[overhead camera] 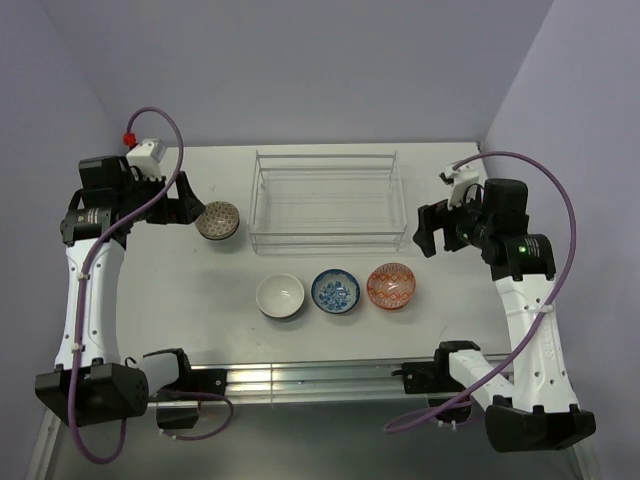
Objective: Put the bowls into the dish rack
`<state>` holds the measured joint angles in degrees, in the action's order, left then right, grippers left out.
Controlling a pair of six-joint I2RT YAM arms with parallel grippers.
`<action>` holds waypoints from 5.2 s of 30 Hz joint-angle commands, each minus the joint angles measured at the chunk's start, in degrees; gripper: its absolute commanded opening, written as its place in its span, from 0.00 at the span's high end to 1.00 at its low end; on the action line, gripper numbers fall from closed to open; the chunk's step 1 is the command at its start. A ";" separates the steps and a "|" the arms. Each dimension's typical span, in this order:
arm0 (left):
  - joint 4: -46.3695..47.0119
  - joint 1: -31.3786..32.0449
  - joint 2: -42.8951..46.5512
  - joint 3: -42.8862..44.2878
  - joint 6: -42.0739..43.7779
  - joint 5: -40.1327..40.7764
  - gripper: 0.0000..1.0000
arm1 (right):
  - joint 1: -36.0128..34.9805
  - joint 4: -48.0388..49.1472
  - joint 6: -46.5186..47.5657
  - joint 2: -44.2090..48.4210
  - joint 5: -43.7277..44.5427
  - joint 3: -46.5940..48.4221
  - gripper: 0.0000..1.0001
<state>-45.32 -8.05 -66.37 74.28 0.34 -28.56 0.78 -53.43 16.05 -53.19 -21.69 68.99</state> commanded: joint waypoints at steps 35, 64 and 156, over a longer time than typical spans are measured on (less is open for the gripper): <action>15.51 69.58 -16.60 -10.82 35.95 5.62 0.33 | 24.71 -10.73 -2.78 -8.86 -25.76 2.73 0.00; 21.41 70.02 -33.83 -11.79 41.50 9.31 0.69 | 26.38 -13.80 -1.20 -12.11 -32.71 4.13 0.00; 56.92 39.17 -15.19 -1.68 -14.49 -2.30 1.00 | -21.08 44.11 -72.13 -41.56 -25.06 18.81 0.54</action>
<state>5.15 31.05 -82.37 72.31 -13.98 -29.67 -19.90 -13.04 -54.92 -93.91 -45.69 87.66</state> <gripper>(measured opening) 0.110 0.748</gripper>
